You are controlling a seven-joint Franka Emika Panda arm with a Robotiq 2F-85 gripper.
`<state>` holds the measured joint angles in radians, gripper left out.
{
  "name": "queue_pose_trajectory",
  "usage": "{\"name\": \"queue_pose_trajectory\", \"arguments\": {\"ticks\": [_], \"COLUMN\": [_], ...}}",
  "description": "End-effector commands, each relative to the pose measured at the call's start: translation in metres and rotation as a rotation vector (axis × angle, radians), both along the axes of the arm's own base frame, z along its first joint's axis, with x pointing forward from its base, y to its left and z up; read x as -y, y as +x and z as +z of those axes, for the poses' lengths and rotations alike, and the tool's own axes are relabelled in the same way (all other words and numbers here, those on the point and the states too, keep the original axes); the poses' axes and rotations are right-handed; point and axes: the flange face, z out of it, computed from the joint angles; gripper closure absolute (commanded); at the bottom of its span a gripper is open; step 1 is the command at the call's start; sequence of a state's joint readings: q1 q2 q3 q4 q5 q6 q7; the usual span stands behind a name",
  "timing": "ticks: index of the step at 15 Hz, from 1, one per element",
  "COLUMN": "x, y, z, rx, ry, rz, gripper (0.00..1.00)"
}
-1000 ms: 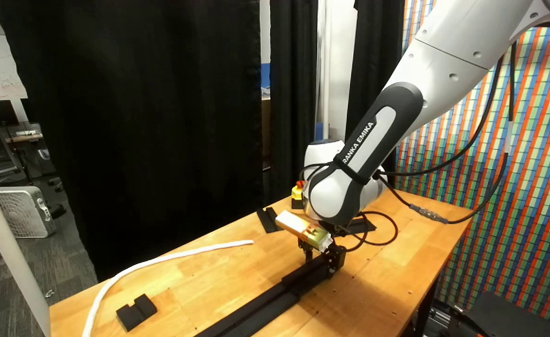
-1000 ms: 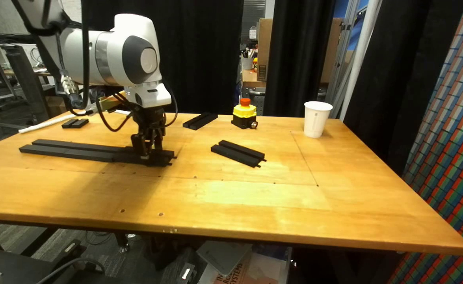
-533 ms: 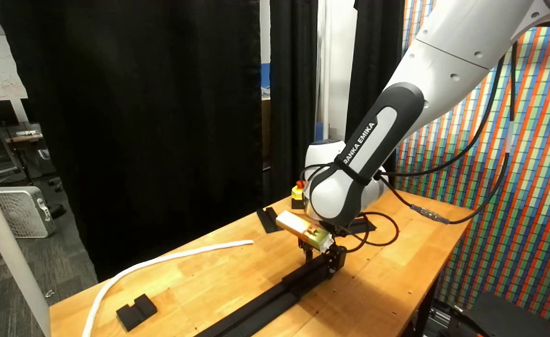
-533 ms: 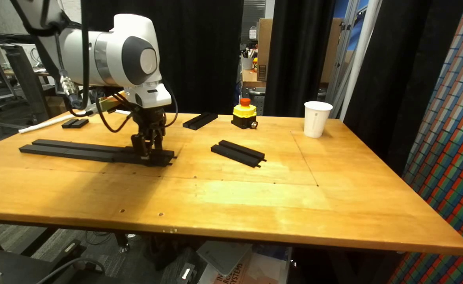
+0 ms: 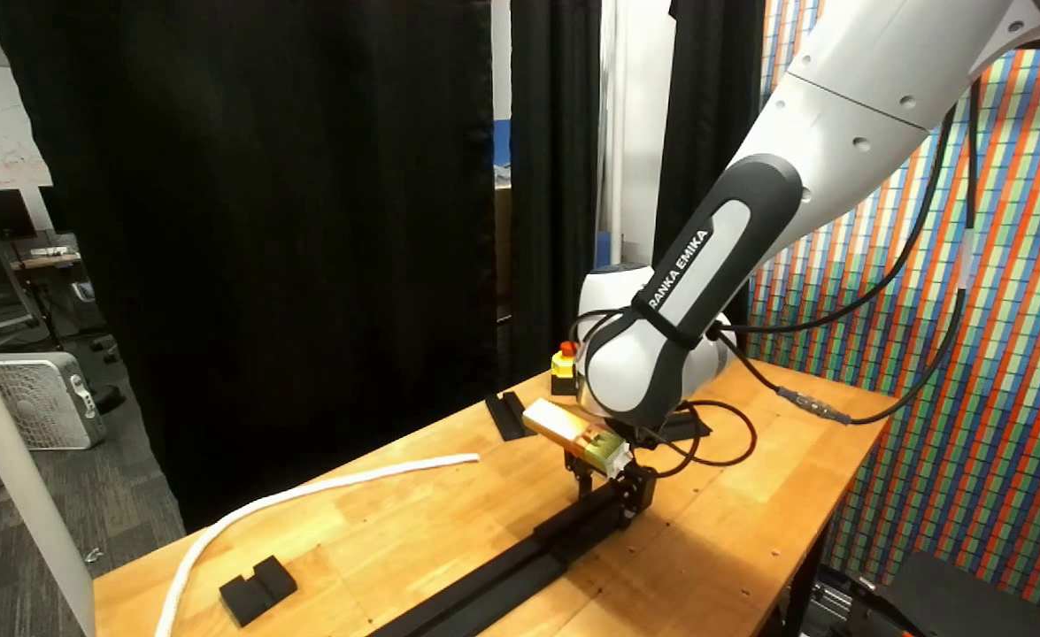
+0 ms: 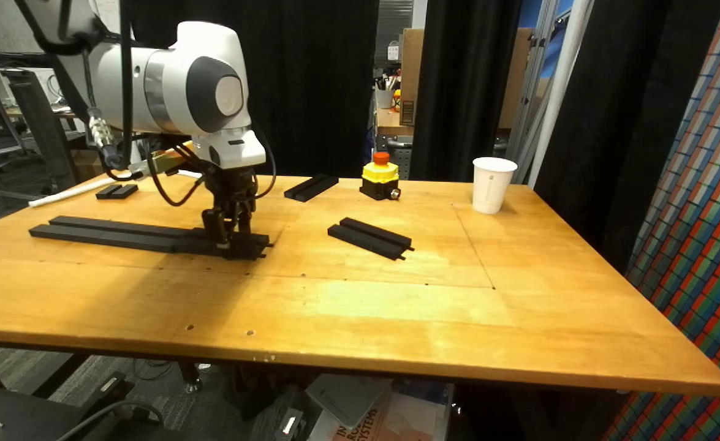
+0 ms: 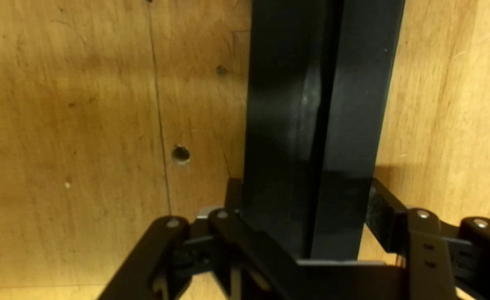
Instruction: Connect the four black pieces together
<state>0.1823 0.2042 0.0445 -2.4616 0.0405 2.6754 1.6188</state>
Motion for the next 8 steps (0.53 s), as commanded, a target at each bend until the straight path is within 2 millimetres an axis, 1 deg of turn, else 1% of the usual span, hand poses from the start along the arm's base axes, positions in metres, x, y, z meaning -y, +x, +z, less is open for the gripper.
{"name": "queue_pose_trajectory", "arguments": {"ticks": [1, 8], "x": [-0.0036, -0.0084], "y": [-0.0075, -0.0160], "z": [-0.0004, -0.0035], "rx": [-0.014, -0.013], "ry": [0.020, 0.029], "rz": [-0.011, -0.036], "gripper": [0.54, 0.54]}}
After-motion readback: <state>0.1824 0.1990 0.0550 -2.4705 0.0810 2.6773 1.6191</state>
